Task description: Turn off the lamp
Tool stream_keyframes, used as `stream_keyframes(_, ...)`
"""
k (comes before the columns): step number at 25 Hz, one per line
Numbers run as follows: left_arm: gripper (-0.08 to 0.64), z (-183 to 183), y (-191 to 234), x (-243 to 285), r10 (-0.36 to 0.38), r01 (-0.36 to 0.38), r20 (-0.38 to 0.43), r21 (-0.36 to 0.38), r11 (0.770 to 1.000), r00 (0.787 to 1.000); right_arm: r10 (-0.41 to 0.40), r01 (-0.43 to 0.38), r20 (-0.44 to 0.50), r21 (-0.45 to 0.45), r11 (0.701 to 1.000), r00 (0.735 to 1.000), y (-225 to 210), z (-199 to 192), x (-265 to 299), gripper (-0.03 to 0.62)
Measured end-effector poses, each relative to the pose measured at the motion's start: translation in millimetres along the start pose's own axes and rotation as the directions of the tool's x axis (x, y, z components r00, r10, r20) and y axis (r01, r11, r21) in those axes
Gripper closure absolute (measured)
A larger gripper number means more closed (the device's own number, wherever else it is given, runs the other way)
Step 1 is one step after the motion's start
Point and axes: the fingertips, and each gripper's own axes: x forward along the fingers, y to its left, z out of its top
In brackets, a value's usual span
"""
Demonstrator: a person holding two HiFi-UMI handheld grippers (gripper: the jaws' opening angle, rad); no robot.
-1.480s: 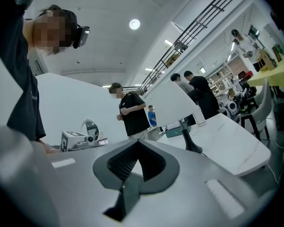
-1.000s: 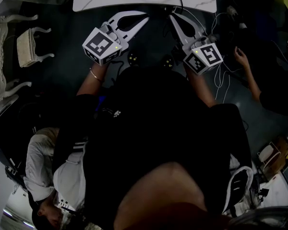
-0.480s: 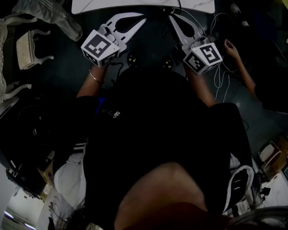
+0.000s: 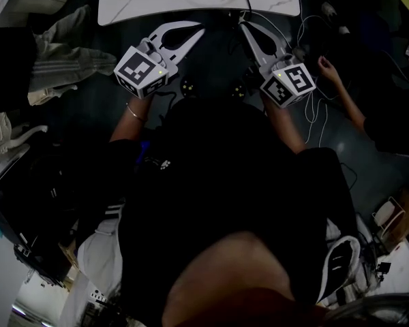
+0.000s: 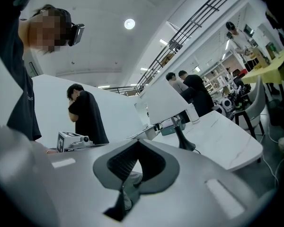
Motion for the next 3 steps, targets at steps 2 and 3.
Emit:
stream_keyframes(2, 0.552, -0.5, -3.1, 2.8, -0.003, 0.003, 0.003, 0.005, 1.0, 1.0, -0.006, 0.006, 0.003, -0.002, 1.0, 1.0, -1.9, 1.6, -5.1, 0.591)
stream_keyframes(3, 0.552, -0.5, -4.8, 4.5, -0.005, 0.005, 0.005, 0.007, 1.0, 1.0, -0.009, 0.009, 0.005, -0.002, 1.0, 1.0, -2.9, 2.5, -7.7, 0.591)
